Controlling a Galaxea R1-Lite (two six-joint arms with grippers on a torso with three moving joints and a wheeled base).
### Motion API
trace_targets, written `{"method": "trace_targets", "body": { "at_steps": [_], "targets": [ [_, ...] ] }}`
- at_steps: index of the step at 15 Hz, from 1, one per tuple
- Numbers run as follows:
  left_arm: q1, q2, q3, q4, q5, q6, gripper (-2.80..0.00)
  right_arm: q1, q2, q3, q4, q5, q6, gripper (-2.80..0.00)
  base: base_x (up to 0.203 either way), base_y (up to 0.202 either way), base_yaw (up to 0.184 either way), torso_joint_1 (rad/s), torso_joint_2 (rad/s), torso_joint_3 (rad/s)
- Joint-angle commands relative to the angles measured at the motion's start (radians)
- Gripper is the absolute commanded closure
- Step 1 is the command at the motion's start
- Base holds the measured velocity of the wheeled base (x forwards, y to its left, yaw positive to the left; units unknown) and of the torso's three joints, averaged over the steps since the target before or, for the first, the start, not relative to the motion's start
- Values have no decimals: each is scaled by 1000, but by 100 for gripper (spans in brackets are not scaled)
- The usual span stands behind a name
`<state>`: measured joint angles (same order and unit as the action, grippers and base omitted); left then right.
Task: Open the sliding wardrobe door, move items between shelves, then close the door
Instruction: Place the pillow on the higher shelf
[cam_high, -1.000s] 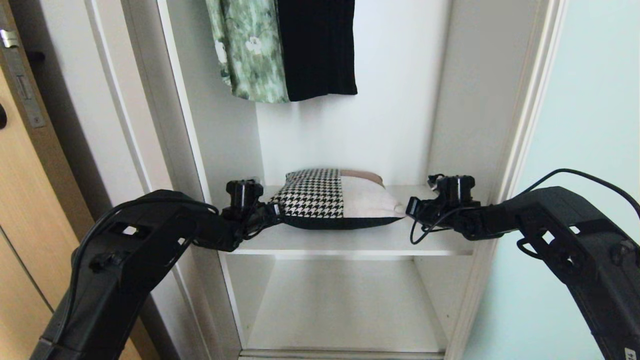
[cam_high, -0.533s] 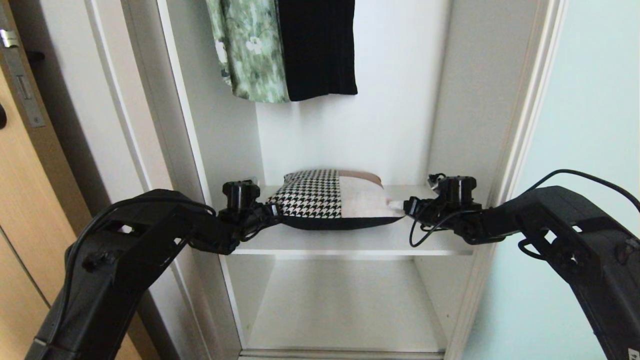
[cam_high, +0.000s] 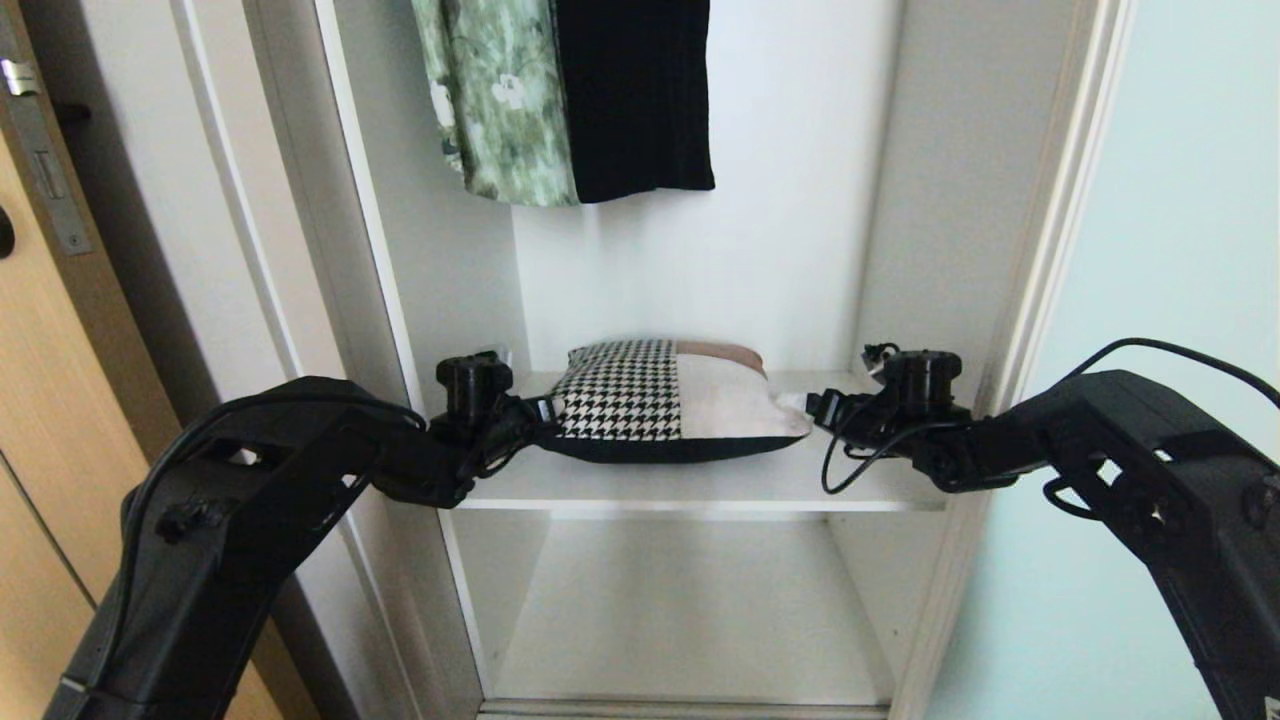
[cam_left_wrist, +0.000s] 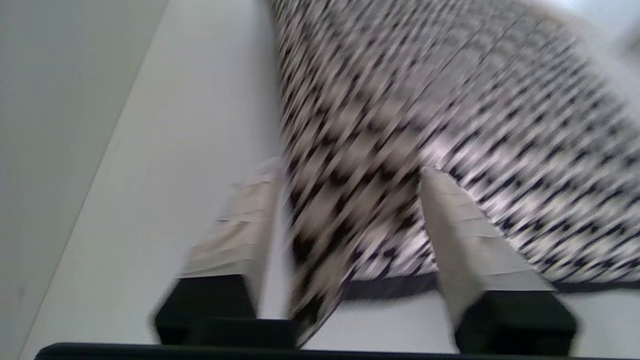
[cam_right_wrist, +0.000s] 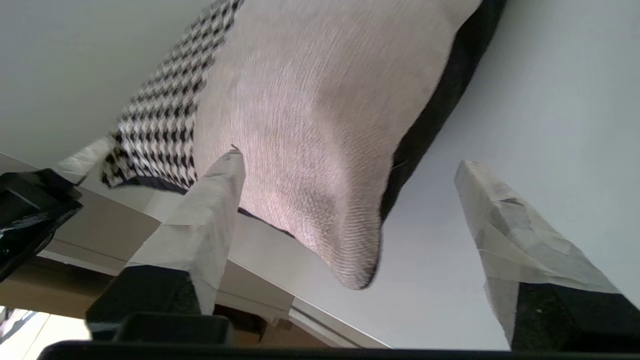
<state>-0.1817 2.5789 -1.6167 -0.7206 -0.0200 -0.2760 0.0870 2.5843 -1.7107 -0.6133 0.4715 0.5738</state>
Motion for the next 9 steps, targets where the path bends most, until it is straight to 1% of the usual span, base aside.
{"method": "trace_targets", "body": {
  "at_steps": [1, 3, 4, 6, 9],
  "targets": [
    [-1, 3, 29, -98, 1, 2, -280, -5, -37, 60, -51, 1, 1, -280, 0, 0, 0, 0, 0, 0],
    [-1, -2, 56, -169, 0, 7, -280, -6, -44, 115, -150, 1, -1, -280, 0, 0, 0, 0, 0, 0],
    [-1, -10, 68, -179, 1, 8, -280, -6, -55, 141, -185, 1, -2, -280, 0, 0, 0, 0, 0, 0],
    [-1, -54, 100, -192, 1, 9, -280, -6, -102, 186, -209, 3, -7, -280, 0, 0, 0, 0, 0, 0],
    [0, -113, 144, -235, 2, 14, -280, -17, -135, 243, -267, 4, -43, -280, 0, 0, 0, 0, 0, 0]
  ]
}}
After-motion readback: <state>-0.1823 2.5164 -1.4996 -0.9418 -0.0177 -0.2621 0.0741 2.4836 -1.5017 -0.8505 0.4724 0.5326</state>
